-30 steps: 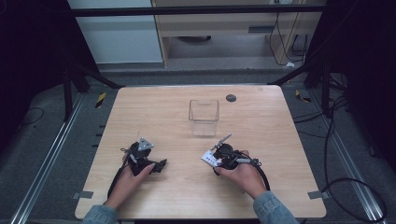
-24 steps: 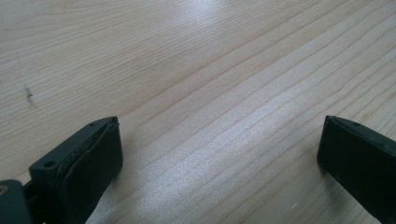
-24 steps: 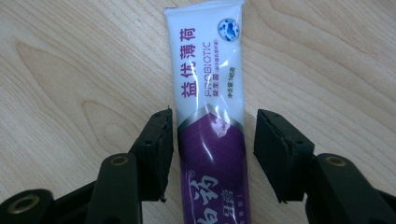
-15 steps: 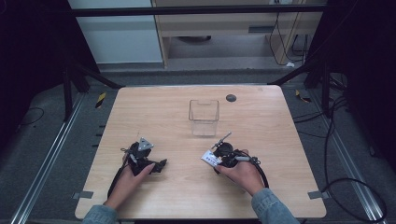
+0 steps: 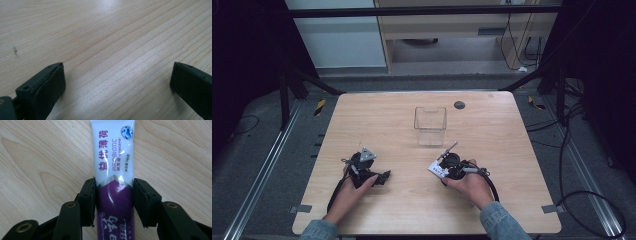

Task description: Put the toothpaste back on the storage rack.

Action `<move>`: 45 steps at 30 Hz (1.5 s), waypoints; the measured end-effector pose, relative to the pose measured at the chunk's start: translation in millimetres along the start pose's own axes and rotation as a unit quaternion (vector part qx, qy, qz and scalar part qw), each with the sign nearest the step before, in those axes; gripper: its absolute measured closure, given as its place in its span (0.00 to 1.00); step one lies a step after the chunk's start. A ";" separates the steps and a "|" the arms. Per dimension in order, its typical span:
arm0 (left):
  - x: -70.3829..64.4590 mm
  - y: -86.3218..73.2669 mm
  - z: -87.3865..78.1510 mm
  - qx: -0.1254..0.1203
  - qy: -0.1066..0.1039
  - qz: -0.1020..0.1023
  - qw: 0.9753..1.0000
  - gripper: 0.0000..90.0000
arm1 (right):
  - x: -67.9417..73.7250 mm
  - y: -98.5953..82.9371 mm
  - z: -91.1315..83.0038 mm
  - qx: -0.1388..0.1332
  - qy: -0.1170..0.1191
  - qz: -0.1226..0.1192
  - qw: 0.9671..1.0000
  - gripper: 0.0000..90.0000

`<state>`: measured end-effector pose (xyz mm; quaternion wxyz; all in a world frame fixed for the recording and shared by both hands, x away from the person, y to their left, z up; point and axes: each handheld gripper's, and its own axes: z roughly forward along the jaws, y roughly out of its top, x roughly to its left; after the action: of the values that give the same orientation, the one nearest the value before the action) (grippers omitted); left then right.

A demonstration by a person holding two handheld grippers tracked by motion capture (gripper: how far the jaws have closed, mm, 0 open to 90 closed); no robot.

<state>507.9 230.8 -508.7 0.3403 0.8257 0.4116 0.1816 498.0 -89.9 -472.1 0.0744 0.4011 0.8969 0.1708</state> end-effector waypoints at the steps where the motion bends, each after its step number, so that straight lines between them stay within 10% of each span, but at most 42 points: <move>1: 0.0 0.0 0.0 0.000 0.000 0.000 1.000 0.00 | 0.0 0.4 -0.1 0.002 0.000 0.000 1.000 0.61; 17: 0.0 0.1 0.2 0.000 0.000 0.000 1.000 0.00 | 0.3 3.4 -2.2 0.012 0.003 -0.005 1.000 0.77; 27: 0.1 0.2 0.2 0.000 0.000 0.000 1.000 0.00 | -7.9 -3.6 -11.8 -0.028 0.033 0.024 0.999 0.87; 45: 0.1 0.2 0.2 0.000 0.000 0.000 1.000 0.00 | -33.6 -0.4 -50.7 -0.121 0.015 0.057 0.991 0.87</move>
<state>508.2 230.7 -508.7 0.3403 0.8258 0.4114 0.1815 506.5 -127.7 -425.2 0.0995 0.4372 0.8461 0.2881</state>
